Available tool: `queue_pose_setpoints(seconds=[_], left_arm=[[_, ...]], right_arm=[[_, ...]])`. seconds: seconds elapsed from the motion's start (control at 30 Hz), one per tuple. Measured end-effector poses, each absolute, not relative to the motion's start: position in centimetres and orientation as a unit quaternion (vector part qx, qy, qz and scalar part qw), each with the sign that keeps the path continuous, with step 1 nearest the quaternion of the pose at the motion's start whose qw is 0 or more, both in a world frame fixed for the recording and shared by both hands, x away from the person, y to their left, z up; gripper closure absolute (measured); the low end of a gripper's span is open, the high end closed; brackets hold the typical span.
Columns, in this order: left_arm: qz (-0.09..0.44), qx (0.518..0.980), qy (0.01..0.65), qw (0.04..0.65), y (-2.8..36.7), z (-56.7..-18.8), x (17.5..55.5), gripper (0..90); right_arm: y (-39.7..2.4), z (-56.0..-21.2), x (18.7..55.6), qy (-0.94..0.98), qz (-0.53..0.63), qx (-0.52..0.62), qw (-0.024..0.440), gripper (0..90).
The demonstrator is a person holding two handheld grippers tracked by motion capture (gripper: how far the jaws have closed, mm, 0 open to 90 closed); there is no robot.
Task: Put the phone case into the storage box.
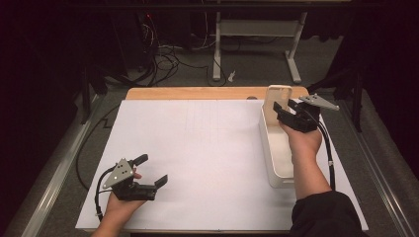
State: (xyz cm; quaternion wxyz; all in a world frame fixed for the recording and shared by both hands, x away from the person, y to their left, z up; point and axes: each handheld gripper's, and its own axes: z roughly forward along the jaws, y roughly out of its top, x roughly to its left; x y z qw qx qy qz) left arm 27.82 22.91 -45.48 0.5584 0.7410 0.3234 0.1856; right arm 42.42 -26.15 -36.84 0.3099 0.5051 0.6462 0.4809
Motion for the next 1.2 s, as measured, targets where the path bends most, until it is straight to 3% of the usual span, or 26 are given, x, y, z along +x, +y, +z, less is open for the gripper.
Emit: queue_pose_setpoints(seconds=[0.67, 0.83, 1.2], left_arm=[[0.189, 0.74, 0.328, 0.556, 23.2, -45.4, 27.8, 0.5], [0.19, 0.74, 0.33, 0.555, 23.2, -45.4, 27.8, 0.5], [0.189, 0.741, 0.331, 0.553, 23.3, -45.4, 27.8, 0.4]], right_arm=[[-25.8, -36.8, 39.7, 0.671, 0.519, 0.45, 0.281, 14.1], [-25.6, -36.7, 39.1, 0.678, 0.525, 0.438, 0.271, 0.1], [-26.0, -36.6, 36.9, 0.693, 0.528, 0.409, 0.272, 0.0]])
